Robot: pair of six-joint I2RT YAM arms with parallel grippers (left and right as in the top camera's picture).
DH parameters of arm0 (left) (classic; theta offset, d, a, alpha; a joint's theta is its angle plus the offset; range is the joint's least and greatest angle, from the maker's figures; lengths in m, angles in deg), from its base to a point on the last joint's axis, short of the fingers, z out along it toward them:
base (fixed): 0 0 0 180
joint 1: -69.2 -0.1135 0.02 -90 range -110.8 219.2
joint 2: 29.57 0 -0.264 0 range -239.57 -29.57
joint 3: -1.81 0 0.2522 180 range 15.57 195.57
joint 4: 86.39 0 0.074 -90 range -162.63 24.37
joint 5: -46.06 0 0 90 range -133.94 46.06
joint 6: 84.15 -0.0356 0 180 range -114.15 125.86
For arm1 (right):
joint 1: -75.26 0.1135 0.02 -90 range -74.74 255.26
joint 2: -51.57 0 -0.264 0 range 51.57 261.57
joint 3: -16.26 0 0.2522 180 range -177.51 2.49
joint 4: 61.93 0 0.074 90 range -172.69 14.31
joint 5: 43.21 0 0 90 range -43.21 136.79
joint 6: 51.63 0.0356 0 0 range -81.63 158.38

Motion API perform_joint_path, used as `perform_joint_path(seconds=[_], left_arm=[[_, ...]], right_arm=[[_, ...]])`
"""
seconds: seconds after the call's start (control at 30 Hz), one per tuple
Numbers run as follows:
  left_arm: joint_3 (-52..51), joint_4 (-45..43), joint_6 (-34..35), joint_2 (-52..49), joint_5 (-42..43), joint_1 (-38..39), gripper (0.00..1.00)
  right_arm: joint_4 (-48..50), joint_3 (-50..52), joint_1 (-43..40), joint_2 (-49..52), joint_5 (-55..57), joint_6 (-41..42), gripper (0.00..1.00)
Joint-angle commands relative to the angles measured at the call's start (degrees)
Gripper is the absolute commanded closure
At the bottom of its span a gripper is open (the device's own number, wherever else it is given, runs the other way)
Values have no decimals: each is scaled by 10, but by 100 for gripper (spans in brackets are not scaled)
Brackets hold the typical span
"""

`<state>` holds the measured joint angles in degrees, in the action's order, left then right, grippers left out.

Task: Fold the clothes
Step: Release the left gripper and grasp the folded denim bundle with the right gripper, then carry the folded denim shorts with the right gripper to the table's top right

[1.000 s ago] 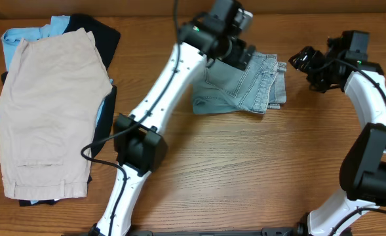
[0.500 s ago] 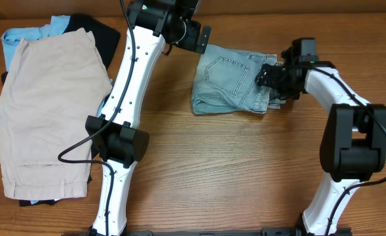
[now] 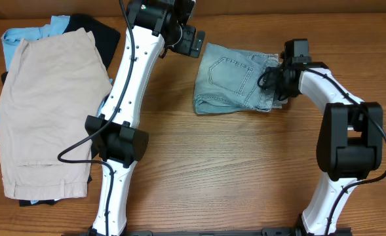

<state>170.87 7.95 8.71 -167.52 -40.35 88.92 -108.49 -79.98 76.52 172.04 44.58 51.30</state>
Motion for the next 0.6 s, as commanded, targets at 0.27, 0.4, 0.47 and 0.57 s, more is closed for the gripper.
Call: perform_joint_path(seconds=[0.27, 0.4, 0.47, 0.57], left_arm=[[9, 8, -7, 1, -9, -3, 0], [5, 2, -7, 0, -11, -3, 0], [3, -2, -7, 0, -12, -3, 0], [3, -5, -7, -3, -12, -3, 0]], right_arm=[[33, 12, 26, 21, -35, 55, 96], [70, 12, -3, 21, -45, 127, 96], [88, 12, -24, 21, -52, 163, 96], [118, 12, -74, 21, -56, 246, 96]])
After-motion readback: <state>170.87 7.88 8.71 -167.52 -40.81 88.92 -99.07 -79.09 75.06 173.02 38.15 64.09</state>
